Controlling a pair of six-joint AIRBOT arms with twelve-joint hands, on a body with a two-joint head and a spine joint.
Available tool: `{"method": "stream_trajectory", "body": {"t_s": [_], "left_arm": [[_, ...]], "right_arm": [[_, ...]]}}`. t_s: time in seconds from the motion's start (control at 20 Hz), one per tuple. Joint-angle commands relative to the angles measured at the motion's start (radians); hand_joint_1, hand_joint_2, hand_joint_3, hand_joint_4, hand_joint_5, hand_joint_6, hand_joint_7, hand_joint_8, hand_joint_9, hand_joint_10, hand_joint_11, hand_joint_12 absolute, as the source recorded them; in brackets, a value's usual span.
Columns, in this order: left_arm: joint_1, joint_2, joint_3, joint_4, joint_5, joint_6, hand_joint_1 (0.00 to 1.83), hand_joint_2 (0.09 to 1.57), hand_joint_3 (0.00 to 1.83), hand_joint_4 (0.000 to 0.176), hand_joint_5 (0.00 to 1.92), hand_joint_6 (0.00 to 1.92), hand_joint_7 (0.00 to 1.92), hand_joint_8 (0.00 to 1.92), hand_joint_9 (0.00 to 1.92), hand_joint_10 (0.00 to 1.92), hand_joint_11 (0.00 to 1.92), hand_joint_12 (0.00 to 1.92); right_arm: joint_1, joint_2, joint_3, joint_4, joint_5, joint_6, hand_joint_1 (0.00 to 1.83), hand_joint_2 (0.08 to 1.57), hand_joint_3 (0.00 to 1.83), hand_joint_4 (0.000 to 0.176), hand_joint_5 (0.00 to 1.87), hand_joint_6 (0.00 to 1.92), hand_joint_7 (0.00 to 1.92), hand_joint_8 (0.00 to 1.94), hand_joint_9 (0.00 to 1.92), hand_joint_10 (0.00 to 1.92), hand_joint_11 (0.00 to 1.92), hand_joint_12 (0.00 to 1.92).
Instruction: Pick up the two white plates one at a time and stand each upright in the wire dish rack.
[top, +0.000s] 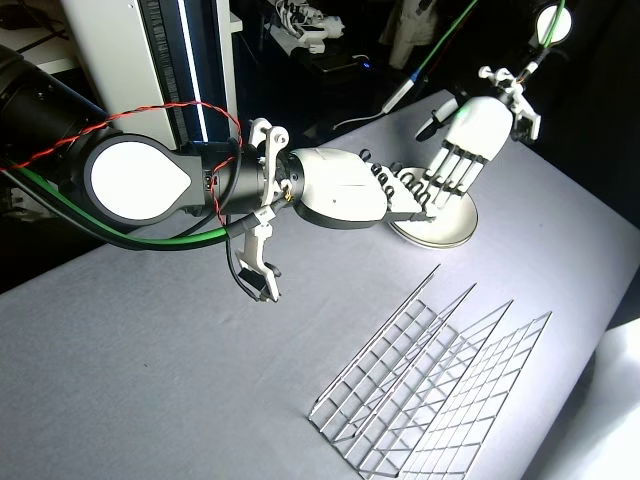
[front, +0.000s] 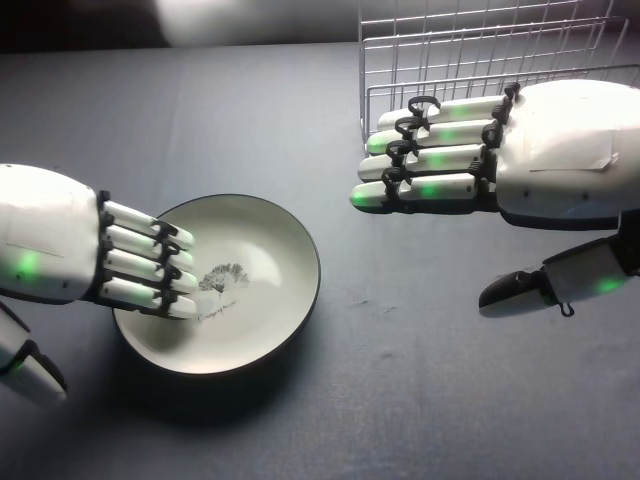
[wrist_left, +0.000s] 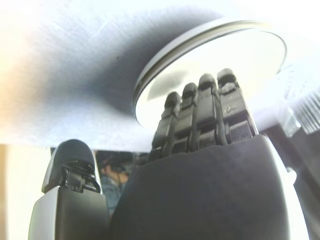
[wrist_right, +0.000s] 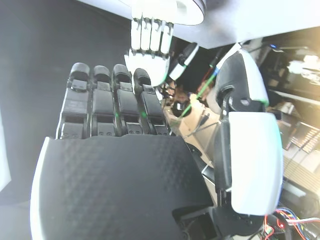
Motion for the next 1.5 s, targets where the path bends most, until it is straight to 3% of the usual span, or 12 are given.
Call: {"method": "stream_trajectory", "body": {"t_s": [0.0, 0.55, 0.9, 1.45], "left_arm": [[-0.008, 0.011, 0.006, -0.029, -0.021, -0.008, 0.0, 1.14, 0.0, 0.0, 0.0, 0.0, 0.0, 0.0, 0.0, 0.0, 0.0, 0.0], [0.046, 0.008, 0.022, 0.022, -0.012, -0.026, 0.0, 1.15, 0.0, 0.0, 0.0, 0.0, 0.0, 0.0, 0.0, 0.0, 0.0, 0.0], [0.076, -0.03, 0.043, 0.021, 0.002, -0.026, 0.0, 1.14, 0.0, 0.0, 0.0, 0.0, 0.0, 0.0, 0.0, 0.0, 0.0, 0.0], [0.073, -0.133, 0.062, -0.073, 0.016, -0.022, 0.0, 1.13, 0.0, 0.0, 0.0, 0.0, 0.0, 0.0, 0.0, 0.0, 0.0, 0.0]], "right_arm": [[0.008, 0.002, -0.001, 0.048, 0.087, -0.001, 0.52, 1.11, 0.0, 0.0, 0.07, 0.0, 0.05, 0.0, 0.0, 0.0, 0.01, 0.0], [0.008, 0.014, -0.002, 0.052, 0.102, -0.004, 0.45, 1.13, 0.01, 0.0, 0.06, 0.0, 0.02, 0.0, 0.0, 0.0, 0.0, 0.0], [0.003, 0.024, -0.008, 0.052, 0.105, -0.004, 0.46, 1.14, 0.01, 0.0, 0.06, 0.01, 0.03, 0.01, 0.0, 0.0, 0.0, 0.0], [0.022, 0.025, -0.014, 0.052, 0.082, -0.007, 0.48, 1.13, 0.0, 0.0, 0.09, 0.01, 0.05, 0.0, 0.0, 0.0, 0.0, 0.0]]}}
